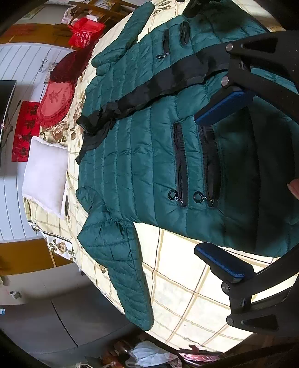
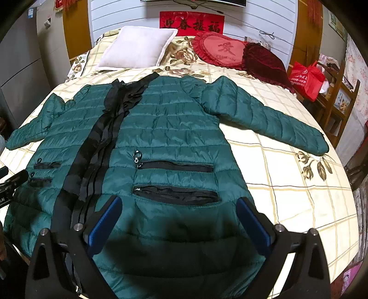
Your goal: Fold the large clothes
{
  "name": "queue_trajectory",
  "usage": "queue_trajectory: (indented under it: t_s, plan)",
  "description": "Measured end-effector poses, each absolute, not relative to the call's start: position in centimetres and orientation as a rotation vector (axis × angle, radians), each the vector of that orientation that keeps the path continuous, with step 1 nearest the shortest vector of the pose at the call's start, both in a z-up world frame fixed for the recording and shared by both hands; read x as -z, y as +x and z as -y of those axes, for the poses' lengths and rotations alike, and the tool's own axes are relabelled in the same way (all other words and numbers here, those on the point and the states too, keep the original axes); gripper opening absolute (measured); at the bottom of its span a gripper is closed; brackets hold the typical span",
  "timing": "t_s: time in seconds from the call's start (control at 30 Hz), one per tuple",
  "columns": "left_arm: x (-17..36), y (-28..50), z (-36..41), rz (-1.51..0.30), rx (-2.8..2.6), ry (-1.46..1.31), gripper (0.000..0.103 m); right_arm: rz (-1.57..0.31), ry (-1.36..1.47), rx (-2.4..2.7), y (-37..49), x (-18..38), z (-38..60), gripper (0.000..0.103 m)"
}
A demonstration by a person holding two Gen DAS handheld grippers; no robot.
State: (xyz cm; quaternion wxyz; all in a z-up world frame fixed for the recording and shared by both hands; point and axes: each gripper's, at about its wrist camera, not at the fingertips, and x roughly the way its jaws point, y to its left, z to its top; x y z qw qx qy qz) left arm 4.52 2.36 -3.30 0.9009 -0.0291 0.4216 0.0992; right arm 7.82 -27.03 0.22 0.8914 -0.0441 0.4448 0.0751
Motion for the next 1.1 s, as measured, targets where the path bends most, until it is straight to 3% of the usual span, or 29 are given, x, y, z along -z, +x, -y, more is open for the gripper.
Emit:
queue_trajectory:
  t_s: [1.1]
  plan:
    - [3.9, 5.5, -2.8, -0.882, -0.186, -0.081, 0.087, -0.909, -0.087, -0.136, 7.9, -0.1, 27.7, 0.101]
